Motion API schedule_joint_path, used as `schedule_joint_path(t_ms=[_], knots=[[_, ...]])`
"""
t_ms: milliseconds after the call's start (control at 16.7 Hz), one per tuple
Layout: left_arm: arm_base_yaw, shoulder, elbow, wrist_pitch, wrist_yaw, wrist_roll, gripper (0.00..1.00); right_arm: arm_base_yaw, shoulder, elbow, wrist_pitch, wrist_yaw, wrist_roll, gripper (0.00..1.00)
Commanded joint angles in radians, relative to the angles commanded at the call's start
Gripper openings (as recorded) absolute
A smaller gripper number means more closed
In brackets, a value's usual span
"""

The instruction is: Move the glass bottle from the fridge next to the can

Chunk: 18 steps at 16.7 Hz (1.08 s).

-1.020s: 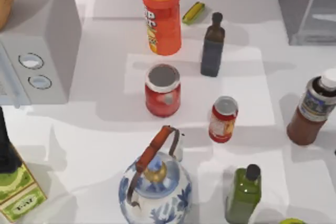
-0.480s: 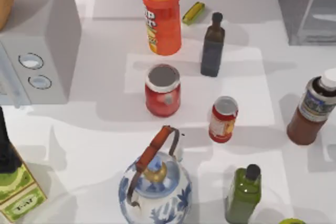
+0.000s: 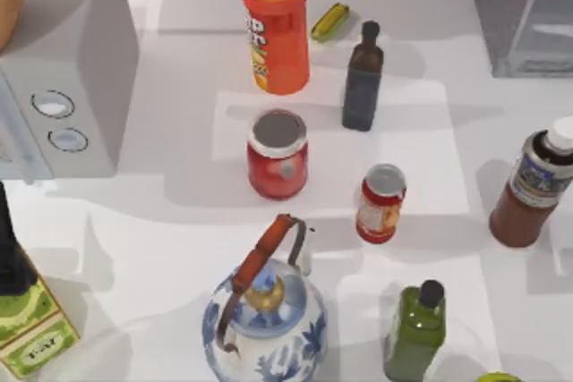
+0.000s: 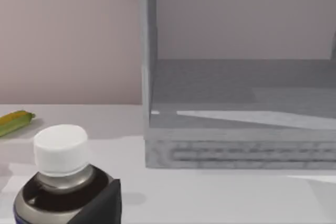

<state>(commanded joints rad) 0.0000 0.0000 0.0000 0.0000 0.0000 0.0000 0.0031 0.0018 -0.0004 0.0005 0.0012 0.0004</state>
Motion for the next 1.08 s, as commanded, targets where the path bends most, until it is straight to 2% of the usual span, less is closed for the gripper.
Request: schedule_joint_path(t_ms=[180,360,1080], knots=[[0.000,0.000,0.000,0.000,0.000,0.000,1.00,-0.003,-0.052,0.044,-0.065,0.002,0.000,1.00],[0.000,0.000,0.000,0.000,0.000,0.000,1.00,-0.004,-0.158,0.130,-0.227,0.002,0.000,1.00],[0.000,0.000,0.000,0.000,0.000,0.000,1.00,-0.004,-0.696,0.569,-1.278,-0.003,-0.007,1.00]])
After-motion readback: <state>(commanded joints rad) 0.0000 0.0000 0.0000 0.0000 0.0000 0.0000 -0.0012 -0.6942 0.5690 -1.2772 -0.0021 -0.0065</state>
